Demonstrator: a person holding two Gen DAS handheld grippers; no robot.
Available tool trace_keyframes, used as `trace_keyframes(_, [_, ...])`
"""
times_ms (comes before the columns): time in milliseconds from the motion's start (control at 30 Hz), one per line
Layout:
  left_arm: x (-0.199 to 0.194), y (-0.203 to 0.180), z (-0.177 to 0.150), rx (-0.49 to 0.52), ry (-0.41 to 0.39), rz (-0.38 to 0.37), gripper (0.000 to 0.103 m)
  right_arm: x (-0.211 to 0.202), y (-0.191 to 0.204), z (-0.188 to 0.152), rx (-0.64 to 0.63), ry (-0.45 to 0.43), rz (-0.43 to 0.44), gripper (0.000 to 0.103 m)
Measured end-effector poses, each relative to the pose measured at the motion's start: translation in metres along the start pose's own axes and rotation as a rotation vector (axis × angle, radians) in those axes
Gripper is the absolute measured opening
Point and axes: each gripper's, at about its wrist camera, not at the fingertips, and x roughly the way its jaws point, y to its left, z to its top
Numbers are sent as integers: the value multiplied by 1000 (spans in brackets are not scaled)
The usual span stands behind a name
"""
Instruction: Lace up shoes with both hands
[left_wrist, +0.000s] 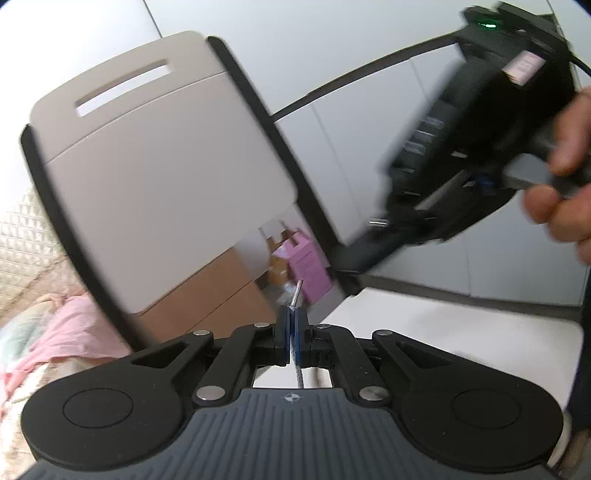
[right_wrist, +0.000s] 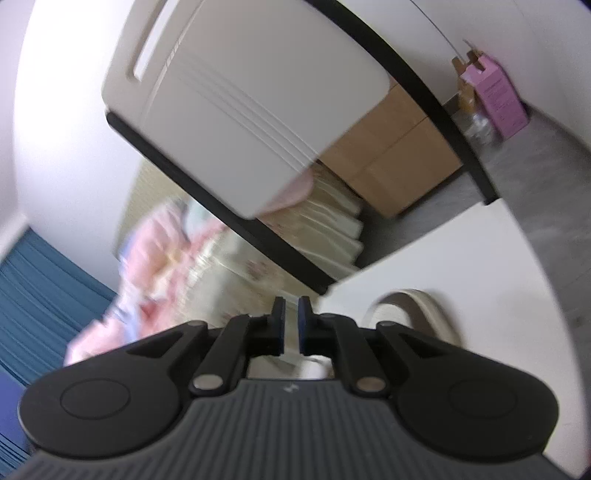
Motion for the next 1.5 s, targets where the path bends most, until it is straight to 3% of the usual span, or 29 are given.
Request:
trace_keyframes(67, [0,10,-2,10,17,-5,3,2,9,-7,-105,37,-62,35])
trace_keyframes(200, [8,5,-9,87,55,-55,3,9,25,-24,-305,118,-166,36])
trace_keyframes(367, [21,-15,-15,226,102,-163,3,27,29,-52,-469,223,-264,36])
trace_keyframes(533, [8,-44,-39,328,121,-227,3,36,21,-61,-514,220,-326,28])
trace_keyframes(600, [10,-52,-46,367,132,-247,3,34,18,-60,-468,204,-313,19])
trace_keyframes(667, [7,-59,-50,410,139,-256,3,31,10,-58,-380,190,-294,17])
trace_keyframes(833, [13,-69,-51,406,159,-284,3,19,-36,-42,-6,178,-177,14])
trace_keyframes(933, [22,-79,-53,435,177,-275,2,17,-48,-40,90,176,-140,14])
trace_keyframes(1100, [30,-71,-46,334,217,-293,2,12,-45,-40,99,178,-131,14])
trace_keyframes(1233, [31,-80,-47,375,218,-273,2,15,-41,-40,84,183,-131,14])
trace_keyframes(1367, [33,-82,-42,333,235,-265,2,18,-41,-40,57,190,-130,14])
trace_keyframes(1500, [33,-89,-41,364,246,-251,2,18,-40,-40,38,193,-131,15])
